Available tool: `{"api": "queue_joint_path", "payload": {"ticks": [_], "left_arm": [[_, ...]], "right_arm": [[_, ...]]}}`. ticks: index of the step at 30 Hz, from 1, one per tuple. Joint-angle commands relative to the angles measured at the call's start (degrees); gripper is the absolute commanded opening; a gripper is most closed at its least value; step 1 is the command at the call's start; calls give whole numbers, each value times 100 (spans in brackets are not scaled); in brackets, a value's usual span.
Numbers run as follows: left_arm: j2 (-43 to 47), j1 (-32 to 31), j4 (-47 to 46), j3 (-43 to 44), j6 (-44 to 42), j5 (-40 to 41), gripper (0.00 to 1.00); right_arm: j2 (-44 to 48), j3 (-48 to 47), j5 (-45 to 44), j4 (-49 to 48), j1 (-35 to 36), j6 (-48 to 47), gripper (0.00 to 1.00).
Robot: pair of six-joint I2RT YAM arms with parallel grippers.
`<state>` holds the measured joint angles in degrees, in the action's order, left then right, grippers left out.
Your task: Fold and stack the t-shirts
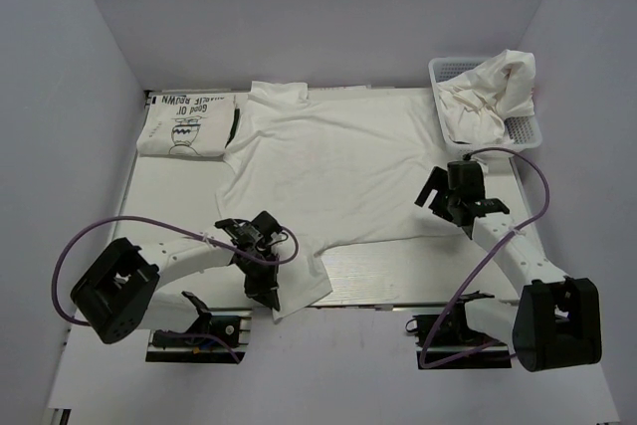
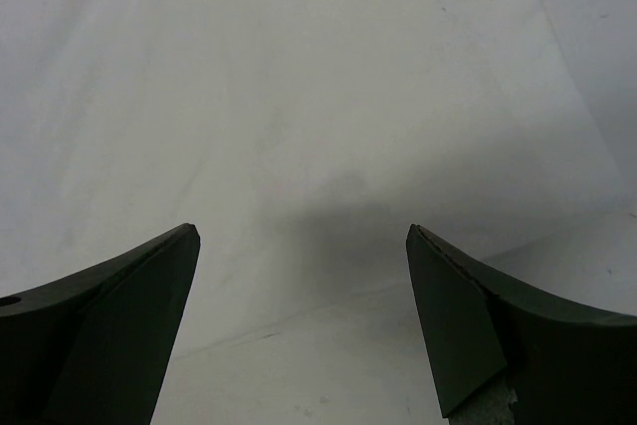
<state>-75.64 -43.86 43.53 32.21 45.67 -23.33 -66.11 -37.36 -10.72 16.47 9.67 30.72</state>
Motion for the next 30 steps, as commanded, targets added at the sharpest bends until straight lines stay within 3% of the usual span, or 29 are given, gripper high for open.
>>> {"api": "queue_joint_path", "payload": {"ticks": [1, 11, 21, 24, 25, 30], "left_arm": [[312, -79, 94, 172, 3, -294, 0], [919, -79, 543, 225, -49, -699, 0], [787, -79, 420, 286, -155, -752, 0], [787, -27, 481, 286, -155, -752, 0], [848, -27, 481, 286, -155, -752, 0], [1006, 35, 665, 286, -155, -752, 0]], "right_arm": [[256, 150, -492, 234, -115, 206, 90], [476, 563, -598, 770, -404, 409, 90], [-95, 1081, -378, -301, -677, 725, 89], [-271, 1240, -238, -828, -730, 874, 74], [-297, 1249, -185, -951, -747, 944, 57], [-87, 1311, -246, -550, -765, 910, 14]]}}
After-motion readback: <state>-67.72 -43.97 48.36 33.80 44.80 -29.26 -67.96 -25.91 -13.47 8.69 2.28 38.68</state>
